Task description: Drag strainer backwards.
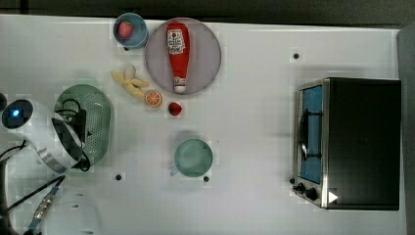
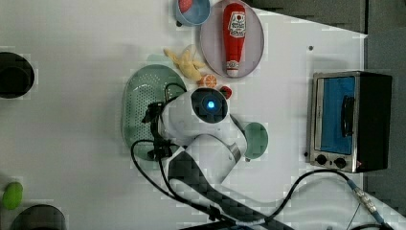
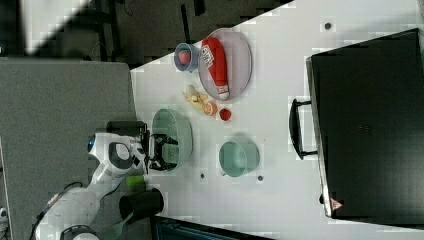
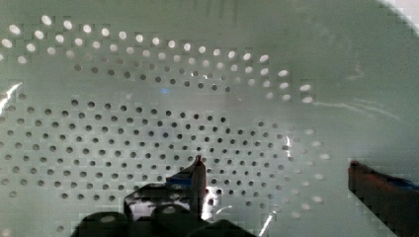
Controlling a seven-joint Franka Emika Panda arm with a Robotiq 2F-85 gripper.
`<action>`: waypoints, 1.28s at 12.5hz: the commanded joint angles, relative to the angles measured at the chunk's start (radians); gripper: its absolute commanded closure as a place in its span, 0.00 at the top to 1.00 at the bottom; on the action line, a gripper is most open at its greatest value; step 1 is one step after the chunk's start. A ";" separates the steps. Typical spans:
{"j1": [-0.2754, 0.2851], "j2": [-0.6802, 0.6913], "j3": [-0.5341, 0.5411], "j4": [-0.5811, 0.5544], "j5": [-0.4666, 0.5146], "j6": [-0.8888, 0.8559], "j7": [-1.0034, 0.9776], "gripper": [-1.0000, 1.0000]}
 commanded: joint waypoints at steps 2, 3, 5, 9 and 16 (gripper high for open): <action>0.049 -0.052 0.010 -0.041 0.040 -0.002 0.054 1.00; 0.056 -0.061 0.010 -0.059 0.042 0.001 0.057 1.00; 0.075 -0.075 0.011 -0.088 0.042 0.015 0.058 1.00; 0.112 -0.108 0.011 -0.143 0.076 0.031 0.082 1.00; 0.156 -0.196 -0.008 -0.204 0.085 0.085 0.082 1.00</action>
